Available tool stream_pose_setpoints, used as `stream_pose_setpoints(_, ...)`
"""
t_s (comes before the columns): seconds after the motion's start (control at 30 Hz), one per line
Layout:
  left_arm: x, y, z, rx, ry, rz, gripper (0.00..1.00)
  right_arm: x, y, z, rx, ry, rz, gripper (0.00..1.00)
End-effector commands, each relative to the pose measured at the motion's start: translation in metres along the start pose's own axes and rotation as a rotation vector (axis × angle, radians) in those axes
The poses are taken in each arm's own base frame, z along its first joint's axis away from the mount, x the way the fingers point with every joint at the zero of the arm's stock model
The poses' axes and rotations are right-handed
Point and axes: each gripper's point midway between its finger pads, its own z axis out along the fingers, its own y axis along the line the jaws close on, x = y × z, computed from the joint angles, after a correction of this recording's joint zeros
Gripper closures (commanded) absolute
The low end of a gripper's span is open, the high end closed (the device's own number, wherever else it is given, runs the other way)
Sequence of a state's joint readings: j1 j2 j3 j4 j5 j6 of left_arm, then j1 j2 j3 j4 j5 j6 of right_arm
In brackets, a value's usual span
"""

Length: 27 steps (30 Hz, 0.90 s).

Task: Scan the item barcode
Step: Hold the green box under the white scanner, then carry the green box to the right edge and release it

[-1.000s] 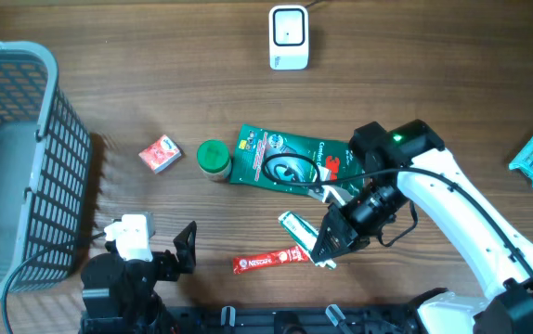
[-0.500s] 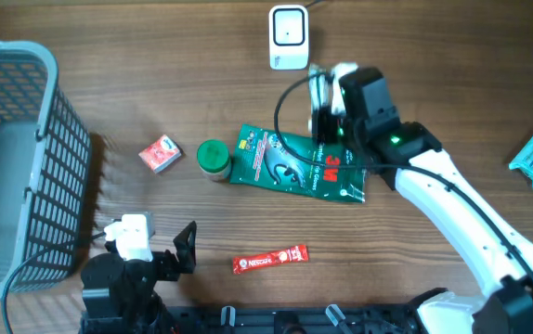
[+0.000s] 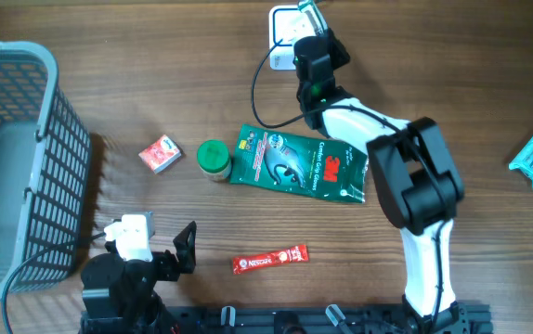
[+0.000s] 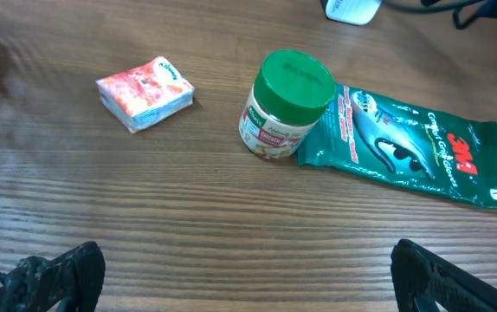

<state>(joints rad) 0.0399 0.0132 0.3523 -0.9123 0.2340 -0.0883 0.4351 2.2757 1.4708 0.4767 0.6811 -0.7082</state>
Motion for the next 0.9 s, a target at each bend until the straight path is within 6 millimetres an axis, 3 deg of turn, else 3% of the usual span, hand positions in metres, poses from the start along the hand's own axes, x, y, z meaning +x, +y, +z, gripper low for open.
stream_pose_setpoints(0.0, -0.001, -0.001, 0.0, 0.006, -0.008, 0.004, 0.0, 0.002, -0.002, 0.017, 0.103, 0.023, -0.314, 0.96)
stream_pose_setpoints(0.2, -0.001, -0.001, 0.0, 0.006, -0.008, 0.005, 0.0, 0.004, 0.003, 0.017, 0.095, 0.038, -0.441, 0.96)
stream_pose_setpoints(0.33, -0.001, -0.001, 0.0, 0.006, -0.008, 0.004, 0.0, -0.007, 0.003, 0.007, 0.11, 0.028, -0.375, 0.96)
stream_pose_setpoints(0.4, -0.001, -0.001, 0.0, 0.006, -0.008, 0.004, 0.0, -0.015, -0.008, -0.001, 0.124, 0.034, -0.308, 0.96)
stream_pose_setpoints(0.53, -0.001, -0.001, 0.0, 0.006, -0.008, 0.004, 0.0, -0.029, -0.063, -0.036, 0.062, 0.089, -0.078, 0.96)
stream_pose_setpoints(0.63, -0.001, -0.001, 0.0, 0.006, -0.008, 0.004, 0.0, -0.022, -0.095, -0.062, -0.044, 0.136, 0.101, 0.96)
stream_pose_setpoints(0.7, -0.001, -0.001, 0.0, 0.006, -0.008, 0.004, 0.0, 0.013, -0.107, -0.073, -0.204, 0.245, 0.318, 0.96)
stream_pose_setpoints(0.73, -0.001, -0.001, 0.0, 0.006, -0.008, 0.005, 0.0, 0.044, -0.111, -0.075, -0.278, 0.344, 0.454, 0.96)
stream_pose_setpoints(0.8, -0.001, -0.001, 0.0, 0.006, -0.008, 0.004, 0.0, 0.116, -0.111, -0.073, -0.378, 0.59, 0.738, 0.96)
stream_pose_setpoints(0.87, -0.001, -0.001, 0.0, 0.006, -0.008, 0.005, 0.0, 0.19, -0.126, -0.066, -0.315, 0.777, 0.943, 0.96)
